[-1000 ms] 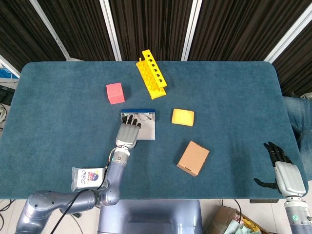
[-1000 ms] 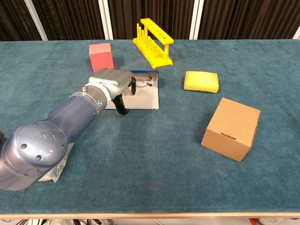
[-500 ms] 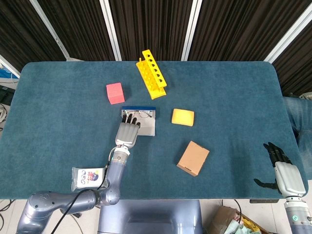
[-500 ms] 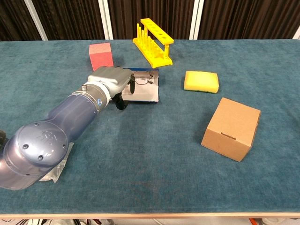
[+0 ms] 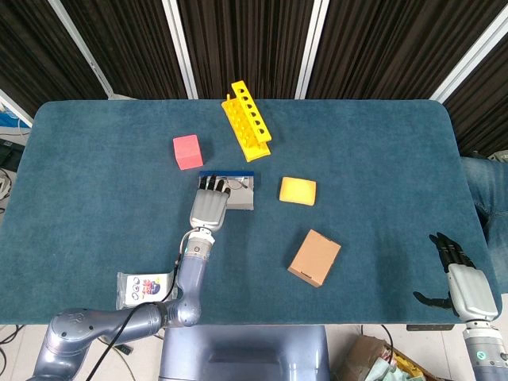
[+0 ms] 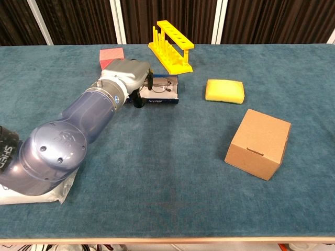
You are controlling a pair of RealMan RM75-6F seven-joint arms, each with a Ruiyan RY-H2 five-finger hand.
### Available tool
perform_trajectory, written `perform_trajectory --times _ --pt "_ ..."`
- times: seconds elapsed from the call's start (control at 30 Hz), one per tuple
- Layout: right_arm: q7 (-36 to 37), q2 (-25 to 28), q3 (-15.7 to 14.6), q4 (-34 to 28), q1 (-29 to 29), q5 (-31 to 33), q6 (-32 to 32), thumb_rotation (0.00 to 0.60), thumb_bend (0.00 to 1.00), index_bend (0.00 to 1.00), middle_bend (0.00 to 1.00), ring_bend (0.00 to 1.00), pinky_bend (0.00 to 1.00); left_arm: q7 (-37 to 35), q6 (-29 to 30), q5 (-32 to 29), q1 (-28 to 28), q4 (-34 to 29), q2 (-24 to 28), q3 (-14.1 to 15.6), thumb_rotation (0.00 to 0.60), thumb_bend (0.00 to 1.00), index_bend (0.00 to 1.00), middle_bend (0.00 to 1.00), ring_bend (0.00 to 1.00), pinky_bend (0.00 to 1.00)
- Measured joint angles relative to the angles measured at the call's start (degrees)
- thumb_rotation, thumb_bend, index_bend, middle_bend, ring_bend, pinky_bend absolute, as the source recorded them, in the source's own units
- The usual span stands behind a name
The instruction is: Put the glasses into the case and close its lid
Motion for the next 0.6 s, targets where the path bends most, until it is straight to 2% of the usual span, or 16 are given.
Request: perform_trajectory --times 0.6 --pt "0.25 0.18 0.07 -0.31 0.05 0.63 -0.43 0.600 0.00 0.00 0.00 0.00 0.18 -3.73 -1.74 0.94 -0.48 5.84 -2.31 -1.17 0.600 0.41 0.45 0.23 0.05 0.10"
